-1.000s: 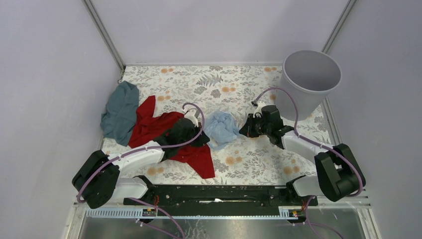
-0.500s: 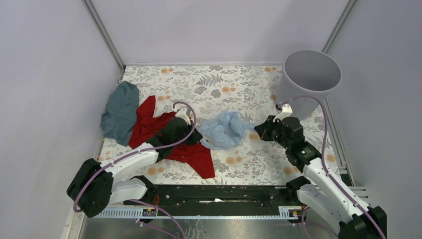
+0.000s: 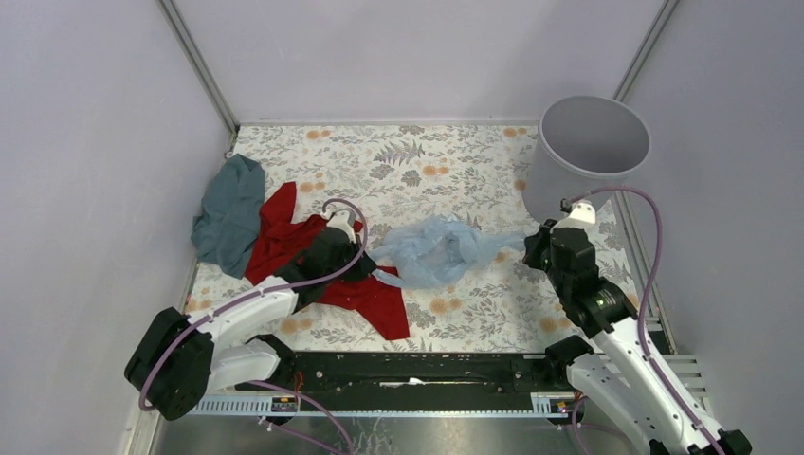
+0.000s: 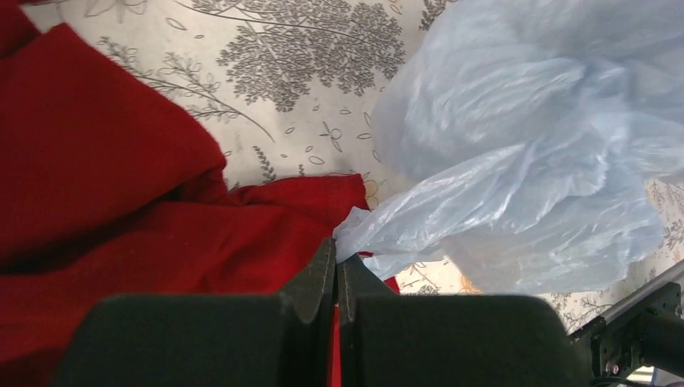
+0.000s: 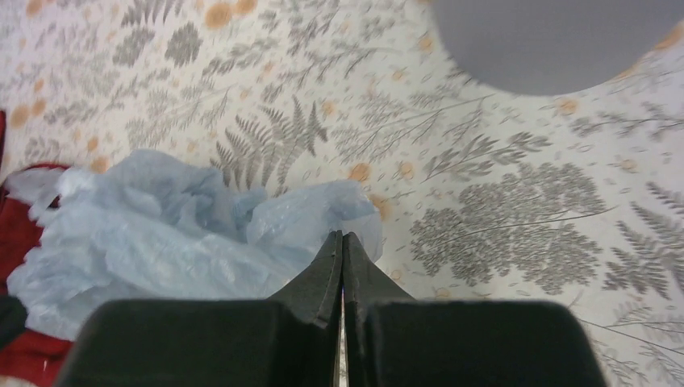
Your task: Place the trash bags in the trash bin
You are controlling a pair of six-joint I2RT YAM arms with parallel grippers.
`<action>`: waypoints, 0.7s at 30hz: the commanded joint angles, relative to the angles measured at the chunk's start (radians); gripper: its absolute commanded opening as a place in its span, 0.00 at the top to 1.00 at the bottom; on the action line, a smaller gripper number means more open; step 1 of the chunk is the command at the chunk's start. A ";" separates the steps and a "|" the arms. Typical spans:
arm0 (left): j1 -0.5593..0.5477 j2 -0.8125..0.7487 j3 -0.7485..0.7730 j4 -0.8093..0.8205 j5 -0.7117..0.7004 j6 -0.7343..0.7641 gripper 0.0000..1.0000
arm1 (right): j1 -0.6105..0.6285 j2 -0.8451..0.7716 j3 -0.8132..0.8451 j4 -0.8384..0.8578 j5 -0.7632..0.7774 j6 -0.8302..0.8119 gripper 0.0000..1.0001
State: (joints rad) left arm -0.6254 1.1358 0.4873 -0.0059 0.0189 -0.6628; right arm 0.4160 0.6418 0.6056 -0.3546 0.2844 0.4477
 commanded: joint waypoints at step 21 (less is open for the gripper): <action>0.041 -0.192 -0.089 0.165 0.189 -0.151 1.00 | -0.005 -0.092 -0.011 0.066 -0.199 -0.005 0.98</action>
State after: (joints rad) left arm -0.5880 0.8963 0.4099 0.0246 0.0490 -0.7551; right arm 0.4141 0.4500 0.6277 -0.4057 0.4335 0.4702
